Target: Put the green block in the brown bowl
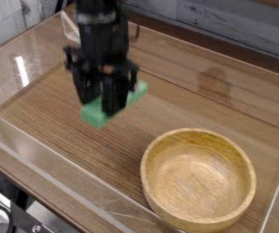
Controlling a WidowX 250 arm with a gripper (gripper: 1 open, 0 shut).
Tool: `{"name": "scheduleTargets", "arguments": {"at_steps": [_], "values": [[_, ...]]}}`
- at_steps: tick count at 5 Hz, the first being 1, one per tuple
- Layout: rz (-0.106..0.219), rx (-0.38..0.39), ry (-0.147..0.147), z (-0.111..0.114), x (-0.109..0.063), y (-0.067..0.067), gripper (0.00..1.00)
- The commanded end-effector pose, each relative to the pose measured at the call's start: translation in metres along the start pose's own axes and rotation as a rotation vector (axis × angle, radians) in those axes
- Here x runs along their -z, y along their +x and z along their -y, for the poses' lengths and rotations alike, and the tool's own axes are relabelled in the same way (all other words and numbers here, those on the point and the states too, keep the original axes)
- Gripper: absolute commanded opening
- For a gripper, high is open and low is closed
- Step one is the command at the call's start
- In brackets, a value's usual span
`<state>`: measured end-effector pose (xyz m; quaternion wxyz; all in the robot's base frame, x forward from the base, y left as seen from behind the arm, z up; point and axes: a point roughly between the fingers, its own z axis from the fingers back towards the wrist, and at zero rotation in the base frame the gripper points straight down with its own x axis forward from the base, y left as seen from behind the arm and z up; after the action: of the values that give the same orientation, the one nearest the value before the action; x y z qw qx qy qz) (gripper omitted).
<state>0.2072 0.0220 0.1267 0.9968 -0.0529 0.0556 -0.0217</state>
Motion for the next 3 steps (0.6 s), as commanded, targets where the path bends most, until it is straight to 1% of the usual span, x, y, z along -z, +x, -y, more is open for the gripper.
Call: {"name": "scheduleTargets", "arguments": {"at_steps": [1,2,3], "values": [[0.053,-0.010,0.012,0.036,-0.030,0.003,0.00],[0.055,0.056,0.016,0.086,-0.023,-0.003,0.00],[0.059,0.116,0.012,0.136,-0.012,-0.012,0.00]]}}
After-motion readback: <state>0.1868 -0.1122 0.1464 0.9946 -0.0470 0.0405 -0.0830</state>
